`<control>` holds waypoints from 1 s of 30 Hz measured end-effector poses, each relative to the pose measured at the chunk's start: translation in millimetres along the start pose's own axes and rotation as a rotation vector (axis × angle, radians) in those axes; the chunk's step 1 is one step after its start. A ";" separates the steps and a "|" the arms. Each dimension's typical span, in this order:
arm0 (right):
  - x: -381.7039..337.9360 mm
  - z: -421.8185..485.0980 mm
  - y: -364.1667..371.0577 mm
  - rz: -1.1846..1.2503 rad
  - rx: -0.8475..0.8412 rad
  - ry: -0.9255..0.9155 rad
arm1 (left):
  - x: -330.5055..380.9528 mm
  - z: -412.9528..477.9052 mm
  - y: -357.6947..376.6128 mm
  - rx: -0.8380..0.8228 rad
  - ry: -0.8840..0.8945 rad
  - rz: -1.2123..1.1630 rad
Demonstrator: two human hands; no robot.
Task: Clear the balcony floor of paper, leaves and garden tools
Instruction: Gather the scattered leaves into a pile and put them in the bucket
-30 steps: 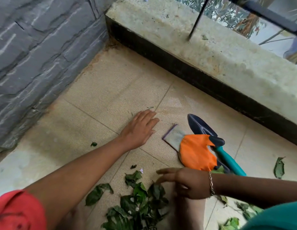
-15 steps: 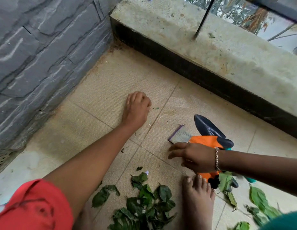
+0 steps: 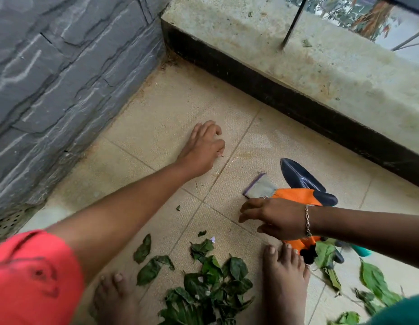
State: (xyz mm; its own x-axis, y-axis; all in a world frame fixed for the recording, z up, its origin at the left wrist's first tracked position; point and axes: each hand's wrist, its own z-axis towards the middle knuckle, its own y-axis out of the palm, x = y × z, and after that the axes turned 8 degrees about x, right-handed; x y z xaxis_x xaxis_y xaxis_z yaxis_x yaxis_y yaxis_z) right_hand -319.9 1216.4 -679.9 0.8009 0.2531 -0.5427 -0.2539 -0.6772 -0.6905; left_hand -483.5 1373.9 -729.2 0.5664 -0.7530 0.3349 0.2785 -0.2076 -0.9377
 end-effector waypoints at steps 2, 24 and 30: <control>-0.5 6.5 -2.8 0.001 -0.006 -0.027 | -9.6 -28.9 -14.7 -0.006 0.127 -0.025; -44.6 105.8 5.0 -0.308 -0.197 -0.535 | 31.6 -263.3 -28.9 -0.315 -0.161 -0.316; -57.8 85.6 24.3 -0.077 -0.330 -0.634 | 64.2 -264.8 -21.0 -0.318 -0.894 -0.163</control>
State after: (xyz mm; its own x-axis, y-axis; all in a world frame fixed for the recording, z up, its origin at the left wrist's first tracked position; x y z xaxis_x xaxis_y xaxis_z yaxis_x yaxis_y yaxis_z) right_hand -418.7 1244.4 -706.3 0.3158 0.5935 -0.7403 0.0481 -0.7892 -0.6122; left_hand -658.4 1164.6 -712.4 0.9578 0.0270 0.2863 0.2572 -0.5258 -0.8108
